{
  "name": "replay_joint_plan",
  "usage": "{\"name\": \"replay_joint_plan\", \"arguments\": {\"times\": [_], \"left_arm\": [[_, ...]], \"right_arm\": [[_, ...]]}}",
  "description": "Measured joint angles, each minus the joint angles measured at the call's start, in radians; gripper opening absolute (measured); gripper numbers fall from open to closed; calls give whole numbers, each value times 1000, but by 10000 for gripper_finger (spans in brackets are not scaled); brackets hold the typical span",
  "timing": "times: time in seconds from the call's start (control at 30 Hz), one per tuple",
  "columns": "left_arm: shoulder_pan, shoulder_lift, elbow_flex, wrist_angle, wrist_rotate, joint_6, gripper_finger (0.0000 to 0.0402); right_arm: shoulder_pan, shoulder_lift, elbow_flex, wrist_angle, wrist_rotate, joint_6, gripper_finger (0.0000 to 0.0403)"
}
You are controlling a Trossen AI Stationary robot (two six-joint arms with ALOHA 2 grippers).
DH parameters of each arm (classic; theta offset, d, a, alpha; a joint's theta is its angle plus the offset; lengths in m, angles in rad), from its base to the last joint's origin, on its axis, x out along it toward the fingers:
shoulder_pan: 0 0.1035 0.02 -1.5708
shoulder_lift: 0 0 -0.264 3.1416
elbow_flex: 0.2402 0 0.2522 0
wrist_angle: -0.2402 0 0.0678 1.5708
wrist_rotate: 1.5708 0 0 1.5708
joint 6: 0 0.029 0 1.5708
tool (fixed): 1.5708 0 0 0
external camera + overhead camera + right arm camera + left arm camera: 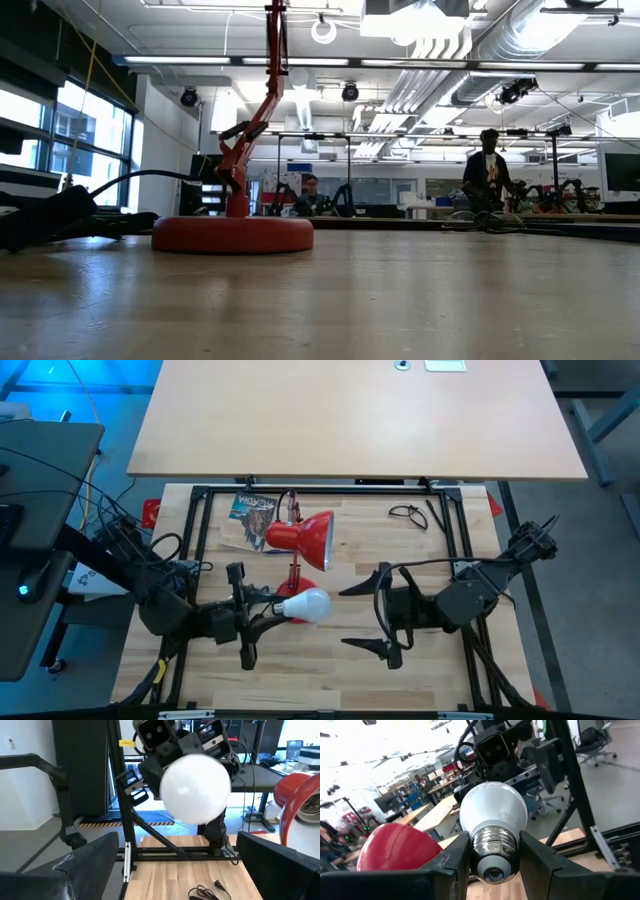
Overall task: Screw lightbulb
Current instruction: Insert the lightbulb on the lamp
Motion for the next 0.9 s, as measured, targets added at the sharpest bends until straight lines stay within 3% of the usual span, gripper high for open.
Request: {"name": "replay_joint_plan", "arguments": {"times": [0.2,0.47,0.9], "left_arm": [[14,53,41,26,-1,91,118],[54,96,89,-2,7,102,118],[79,96,90,-2,60,84,118]], "right_arm": [[-21,0,0,43,-3,-18,399],[-21,6,0,53,43,-323,399],[-61,7,0,63,-41,-414,399]]}}
